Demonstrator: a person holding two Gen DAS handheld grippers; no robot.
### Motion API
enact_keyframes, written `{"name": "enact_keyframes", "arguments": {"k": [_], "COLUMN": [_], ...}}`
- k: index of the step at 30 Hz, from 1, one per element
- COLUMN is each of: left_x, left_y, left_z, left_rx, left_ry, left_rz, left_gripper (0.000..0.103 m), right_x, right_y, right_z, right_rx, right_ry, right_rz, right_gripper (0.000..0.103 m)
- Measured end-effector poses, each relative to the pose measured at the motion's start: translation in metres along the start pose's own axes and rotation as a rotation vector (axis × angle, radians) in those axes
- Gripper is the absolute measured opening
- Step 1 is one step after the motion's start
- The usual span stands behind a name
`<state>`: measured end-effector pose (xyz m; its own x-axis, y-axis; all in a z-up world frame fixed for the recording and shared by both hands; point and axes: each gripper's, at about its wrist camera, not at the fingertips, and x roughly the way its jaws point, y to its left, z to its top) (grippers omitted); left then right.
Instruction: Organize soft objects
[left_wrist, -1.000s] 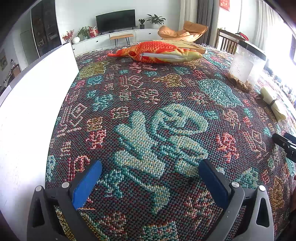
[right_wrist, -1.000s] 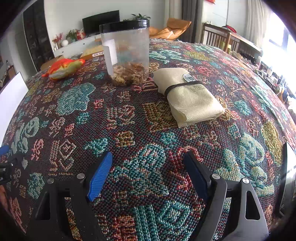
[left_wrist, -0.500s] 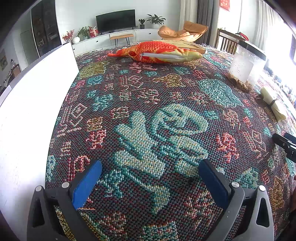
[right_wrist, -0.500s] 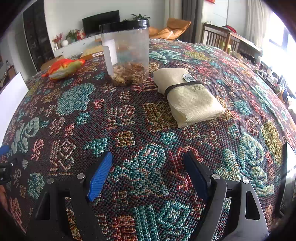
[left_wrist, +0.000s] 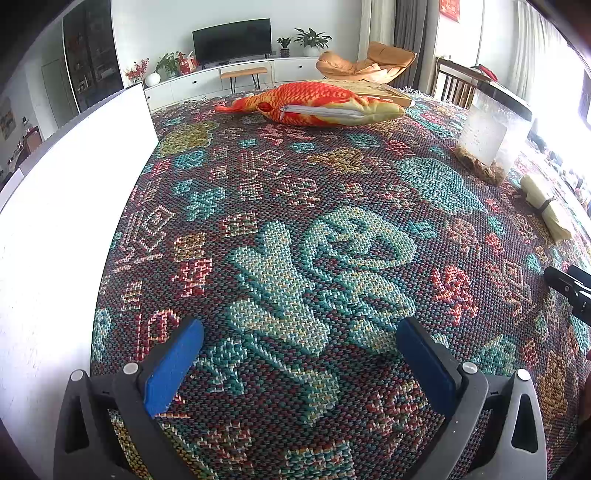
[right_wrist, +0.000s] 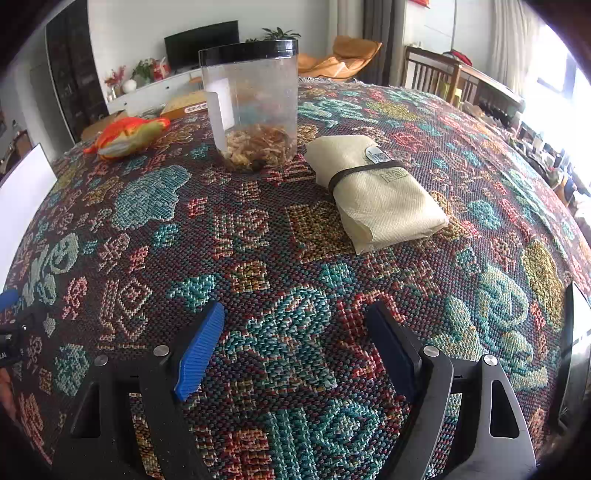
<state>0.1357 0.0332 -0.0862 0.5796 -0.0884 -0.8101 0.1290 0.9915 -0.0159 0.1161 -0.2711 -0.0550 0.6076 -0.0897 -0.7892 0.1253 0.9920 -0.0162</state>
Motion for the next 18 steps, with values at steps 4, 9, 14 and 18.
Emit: {"name": "enact_keyframes", "arguments": {"k": [4,9,14,18], "left_x": [0.006,0.005,0.051,0.109], "left_y": [0.002,0.022,0.041,0.029], "left_z": [0.022,0.113,0.201,0.24], "left_rx": [-0.08,-0.319,-0.552,-0.554], "left_ry": [0.083,0.028,0.089,0.19], "left_rz": [-0.01,-0.228,-0.346,-0.251], "left_gripper": [0.103,0.103,0.103,0.103], "right_x": [0.0,0.0,0.0,0.0], "right_y": [0.001,0.0,0.001,0.001], "right_z": [0.0,0.0,0.0,0.0], "right_rx": [0.0,0.0,0.0,0.001], "right_ry": [0.0,0.0,0.0,-0.001], "right_rz": [0.0,0.0,0.0,0.002], "right_gripper": [0.083,0.083,0.083,0.083]}}
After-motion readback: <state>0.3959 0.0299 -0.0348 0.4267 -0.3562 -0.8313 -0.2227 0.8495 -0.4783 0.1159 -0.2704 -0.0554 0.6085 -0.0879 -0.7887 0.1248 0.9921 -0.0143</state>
